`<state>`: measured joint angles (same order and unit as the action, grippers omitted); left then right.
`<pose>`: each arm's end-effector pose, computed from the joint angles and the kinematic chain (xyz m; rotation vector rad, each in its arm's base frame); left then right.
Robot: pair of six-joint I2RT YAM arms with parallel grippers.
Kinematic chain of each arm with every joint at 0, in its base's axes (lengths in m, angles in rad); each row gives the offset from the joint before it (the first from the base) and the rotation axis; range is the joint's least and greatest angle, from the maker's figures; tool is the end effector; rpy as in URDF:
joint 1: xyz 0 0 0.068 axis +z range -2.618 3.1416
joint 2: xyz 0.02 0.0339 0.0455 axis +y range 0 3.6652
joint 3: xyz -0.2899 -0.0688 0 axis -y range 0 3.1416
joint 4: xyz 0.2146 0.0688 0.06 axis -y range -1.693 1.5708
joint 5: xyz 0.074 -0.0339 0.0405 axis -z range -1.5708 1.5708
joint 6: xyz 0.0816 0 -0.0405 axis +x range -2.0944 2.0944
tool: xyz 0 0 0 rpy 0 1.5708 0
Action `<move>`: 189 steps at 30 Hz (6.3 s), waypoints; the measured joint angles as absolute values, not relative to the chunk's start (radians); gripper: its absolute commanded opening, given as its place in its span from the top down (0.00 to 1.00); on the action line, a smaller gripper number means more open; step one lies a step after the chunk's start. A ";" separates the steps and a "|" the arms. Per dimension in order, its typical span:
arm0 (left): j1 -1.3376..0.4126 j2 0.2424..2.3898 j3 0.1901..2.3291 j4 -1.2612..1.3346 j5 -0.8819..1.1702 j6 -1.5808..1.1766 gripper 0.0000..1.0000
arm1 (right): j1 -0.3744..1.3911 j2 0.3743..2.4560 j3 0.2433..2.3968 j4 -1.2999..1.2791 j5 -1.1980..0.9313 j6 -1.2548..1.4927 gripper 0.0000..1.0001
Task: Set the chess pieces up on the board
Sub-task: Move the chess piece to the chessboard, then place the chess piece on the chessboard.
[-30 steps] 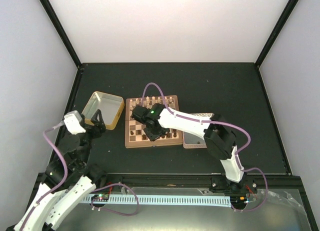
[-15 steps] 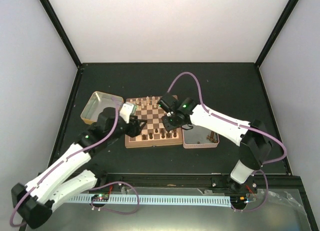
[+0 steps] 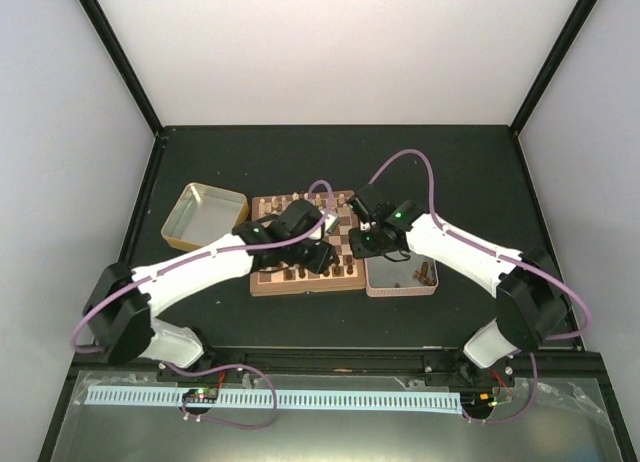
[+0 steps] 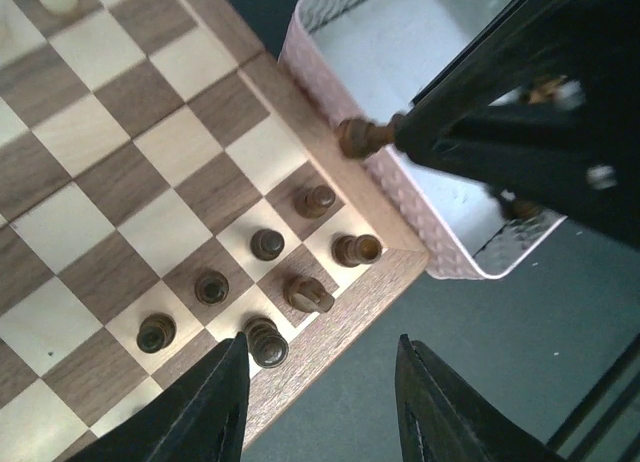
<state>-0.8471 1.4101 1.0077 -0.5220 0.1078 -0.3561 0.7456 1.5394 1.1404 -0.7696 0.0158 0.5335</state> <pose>0.1841 -0.2216 0.2470 0.6779 2.5121 -0.6089 0.2160 0.1977 0.2320 -0.2910 2.7766 0.3220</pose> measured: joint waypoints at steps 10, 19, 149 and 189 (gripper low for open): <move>-0.865 1.559 1.081 -0.626 0.065 -0.400 0.62 | 0.717 1.510 1.104 -0.734 0.012 0.533 0.98; -0.866 1.615 1.094 -0.667 0.037 -0.417 0.72 | 0.717 1.508 1.101 -0.729 0.010 0.533 0.98; -0.494 0.971 0.814 -0.620 -0.074 -0.539 0.56 | 1.010 1.865 1.417 -0.868 0.110 0.501 0.94; -0.492 1.004 0.814 -0.624 -0.041 -0.537 0.56 | 1.010 1.847 1.398 -0.892 0.102 0.506 0.71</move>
<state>-0.4919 1.0039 0.8143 -0.6239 -0.0406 -0.5369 1.0103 1.8469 1.3979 -0.8921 0.1017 0.5056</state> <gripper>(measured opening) 0.440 0.252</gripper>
